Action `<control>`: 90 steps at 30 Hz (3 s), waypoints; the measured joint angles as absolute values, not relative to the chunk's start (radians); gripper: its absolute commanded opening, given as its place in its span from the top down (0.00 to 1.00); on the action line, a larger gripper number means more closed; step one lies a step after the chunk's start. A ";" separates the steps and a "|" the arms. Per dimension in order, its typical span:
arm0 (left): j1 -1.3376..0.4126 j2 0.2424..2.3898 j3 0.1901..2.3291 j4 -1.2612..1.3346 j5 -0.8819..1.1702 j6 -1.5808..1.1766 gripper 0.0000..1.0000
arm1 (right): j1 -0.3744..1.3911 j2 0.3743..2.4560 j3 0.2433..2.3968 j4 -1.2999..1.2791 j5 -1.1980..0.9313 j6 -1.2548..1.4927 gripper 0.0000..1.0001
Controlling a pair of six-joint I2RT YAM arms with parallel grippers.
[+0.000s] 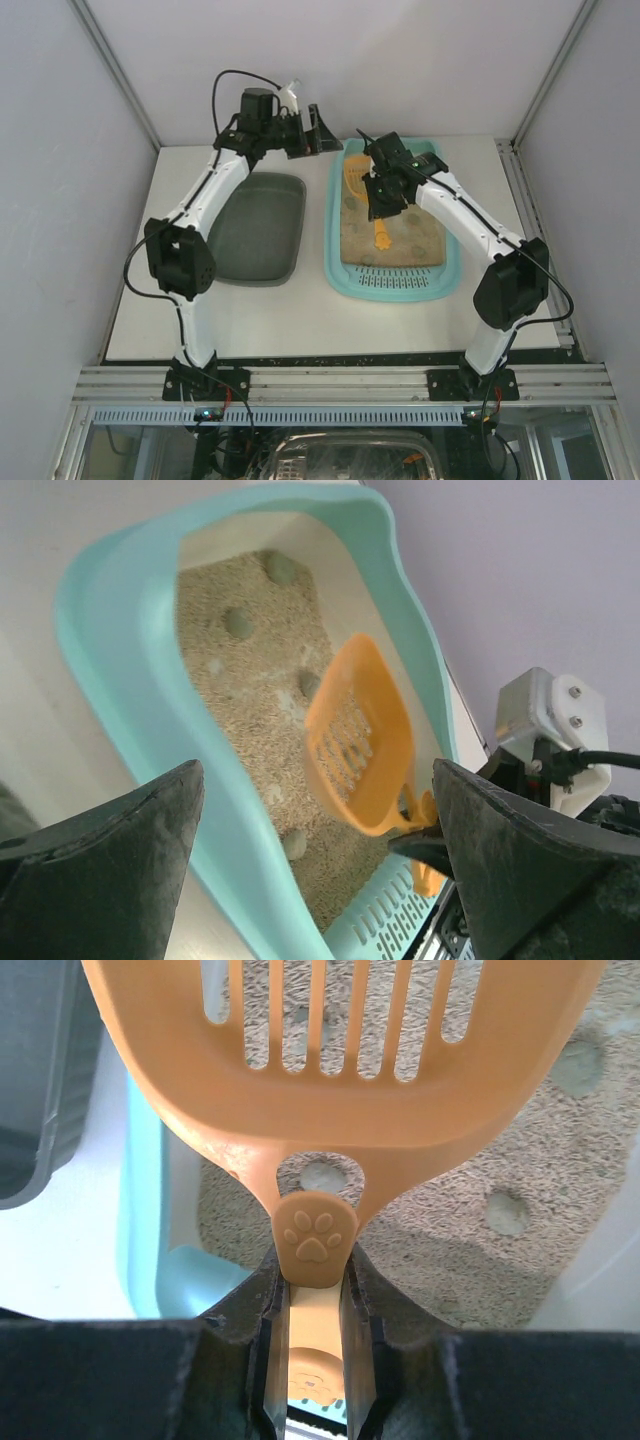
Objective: Clean the litter box
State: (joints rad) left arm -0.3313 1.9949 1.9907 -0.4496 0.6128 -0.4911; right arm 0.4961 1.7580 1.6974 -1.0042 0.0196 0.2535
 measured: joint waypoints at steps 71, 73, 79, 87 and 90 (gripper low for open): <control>-0.400 1.897 1.730 -0.053 0.737 -0.821 1.00 | 0.374 1.480 1.335 -0.292 -0.680 0.777 0.47; -0.400 1.897 1.730 -0.050 0.736 -0.821 1.00 | 0.374 1.480 1.335 -0.286 -0.688 0.777 0.44; -0.399 1.897 1.732 -0.043 0.735 -0.822 1.00 | 0.374 1.480 1.335 -0.285 -0.708 0.776 0.51; -0.399 1.895 1.733 -0.055 0.716 -0.812 0.96 | 0.374 1.480 1.290 -0.269 -0.726 0.766 1.00; -0.400 1.894 1.733 -0.084 0.717 -0.809 0.92 | 0.374 1.477 1.287 -0.255 -0.742 0.754 1.00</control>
